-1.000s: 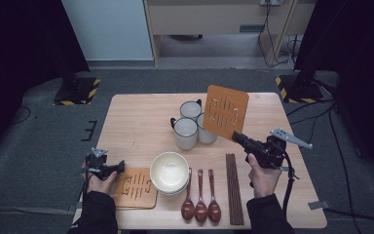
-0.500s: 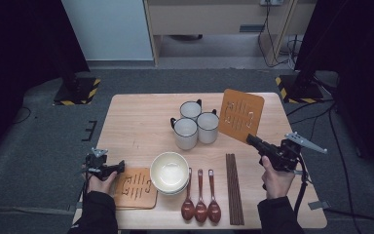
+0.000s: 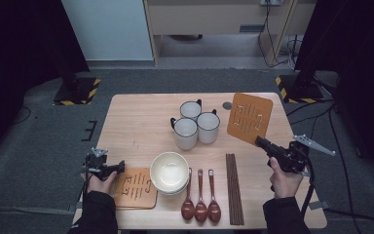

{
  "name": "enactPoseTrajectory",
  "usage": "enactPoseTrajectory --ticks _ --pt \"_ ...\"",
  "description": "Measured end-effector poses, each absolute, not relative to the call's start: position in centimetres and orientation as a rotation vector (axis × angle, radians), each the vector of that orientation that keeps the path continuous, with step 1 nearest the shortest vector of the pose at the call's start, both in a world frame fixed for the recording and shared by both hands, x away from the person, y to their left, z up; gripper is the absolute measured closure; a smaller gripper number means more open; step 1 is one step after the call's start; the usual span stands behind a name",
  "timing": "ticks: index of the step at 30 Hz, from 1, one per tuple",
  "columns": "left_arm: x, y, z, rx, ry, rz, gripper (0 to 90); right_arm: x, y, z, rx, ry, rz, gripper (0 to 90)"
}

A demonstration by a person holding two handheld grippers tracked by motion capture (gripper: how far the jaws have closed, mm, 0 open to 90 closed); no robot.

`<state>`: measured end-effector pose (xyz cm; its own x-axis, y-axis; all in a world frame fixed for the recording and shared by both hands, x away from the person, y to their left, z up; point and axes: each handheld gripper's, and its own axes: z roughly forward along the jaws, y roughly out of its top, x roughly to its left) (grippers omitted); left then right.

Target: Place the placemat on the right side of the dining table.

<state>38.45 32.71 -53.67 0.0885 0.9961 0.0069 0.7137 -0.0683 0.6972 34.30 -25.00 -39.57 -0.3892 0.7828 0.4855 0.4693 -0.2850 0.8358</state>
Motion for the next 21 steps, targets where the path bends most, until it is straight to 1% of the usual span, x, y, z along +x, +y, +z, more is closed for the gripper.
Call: enactPoseTrajectory --ticks 21 --pt "38.5 32.7 -53.7 1.839 1.678 0.688 0.0 34.7 -28.4 -42.6 1.695 1.687 1.611 87.1"
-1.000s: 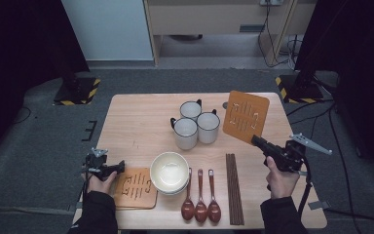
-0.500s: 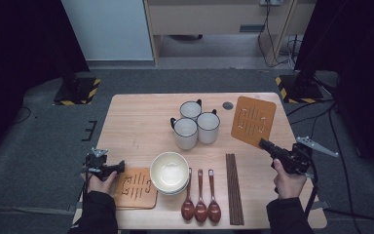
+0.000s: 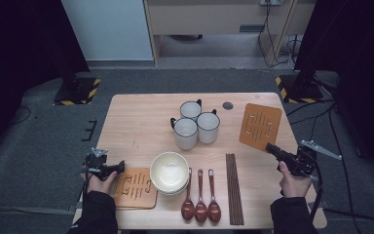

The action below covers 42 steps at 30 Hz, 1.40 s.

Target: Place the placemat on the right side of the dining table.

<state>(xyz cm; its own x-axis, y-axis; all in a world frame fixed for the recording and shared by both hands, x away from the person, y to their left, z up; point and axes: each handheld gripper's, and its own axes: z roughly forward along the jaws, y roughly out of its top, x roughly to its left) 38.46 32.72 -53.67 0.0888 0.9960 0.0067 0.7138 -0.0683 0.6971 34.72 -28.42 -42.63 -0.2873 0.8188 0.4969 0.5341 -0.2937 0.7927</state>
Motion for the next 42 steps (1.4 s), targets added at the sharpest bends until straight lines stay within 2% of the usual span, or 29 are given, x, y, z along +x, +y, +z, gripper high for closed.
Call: enactPoseTrajectory --ticks 20,42 --pt "38.5 32.7 -53.7 1.836 1.679 0.688 0.0 35.6 -29.8 -45.4 1.813 1.723 1.455 87.1" --pt "38.5 32.7 -53.7 1.836 1.679 0.688 0.0 36.2 -29.9 -46.6 1.888 1.748 1.371 87.0"
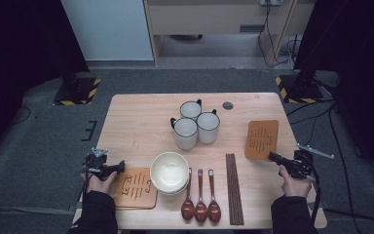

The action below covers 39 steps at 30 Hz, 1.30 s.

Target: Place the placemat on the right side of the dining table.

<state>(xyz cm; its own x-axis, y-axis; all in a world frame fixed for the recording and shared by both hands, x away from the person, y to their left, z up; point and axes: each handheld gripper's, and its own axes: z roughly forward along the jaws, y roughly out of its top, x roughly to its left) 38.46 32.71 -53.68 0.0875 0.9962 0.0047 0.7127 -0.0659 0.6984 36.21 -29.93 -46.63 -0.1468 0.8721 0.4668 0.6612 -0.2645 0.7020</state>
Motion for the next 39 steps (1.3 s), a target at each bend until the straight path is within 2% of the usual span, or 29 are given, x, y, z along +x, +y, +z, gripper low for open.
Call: enactPoseTrajectory --ticks 8,39 --pt "38.5 32.7 -53.7 1.839 1.678 0.688 0.0 36.3 -30.1 -46.8 1.895 1.731 1.363 86.1" --pt "38.4 32.7 -53.7 1.840 1.676 0.687 0.0 36.7 -30.7 -47.9 1.907 1.727 1.202 66.9"
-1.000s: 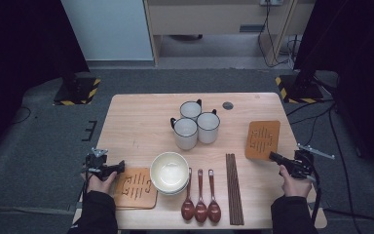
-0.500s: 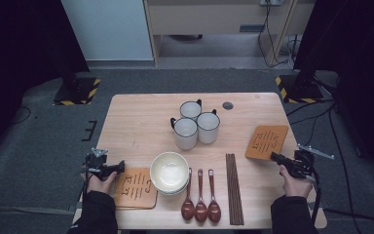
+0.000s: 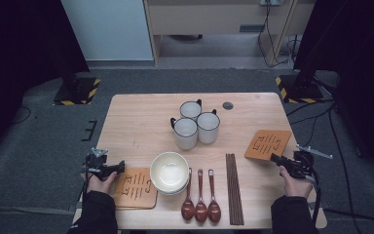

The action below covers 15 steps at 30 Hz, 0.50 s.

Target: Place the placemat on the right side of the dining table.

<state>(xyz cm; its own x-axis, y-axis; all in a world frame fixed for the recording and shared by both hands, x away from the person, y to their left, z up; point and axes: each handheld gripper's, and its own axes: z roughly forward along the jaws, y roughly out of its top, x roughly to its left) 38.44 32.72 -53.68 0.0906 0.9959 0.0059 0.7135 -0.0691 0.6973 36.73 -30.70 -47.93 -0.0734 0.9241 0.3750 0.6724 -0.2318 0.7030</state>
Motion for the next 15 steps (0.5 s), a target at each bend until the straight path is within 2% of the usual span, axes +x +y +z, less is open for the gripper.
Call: enactPoseTrajectory --ticks 15 --pt "38.44 32.72 -53.68 1.840 1.676 0.687 0.0 37.11 -31.01 -48.85 1.917 1.741 1.103 57.7"
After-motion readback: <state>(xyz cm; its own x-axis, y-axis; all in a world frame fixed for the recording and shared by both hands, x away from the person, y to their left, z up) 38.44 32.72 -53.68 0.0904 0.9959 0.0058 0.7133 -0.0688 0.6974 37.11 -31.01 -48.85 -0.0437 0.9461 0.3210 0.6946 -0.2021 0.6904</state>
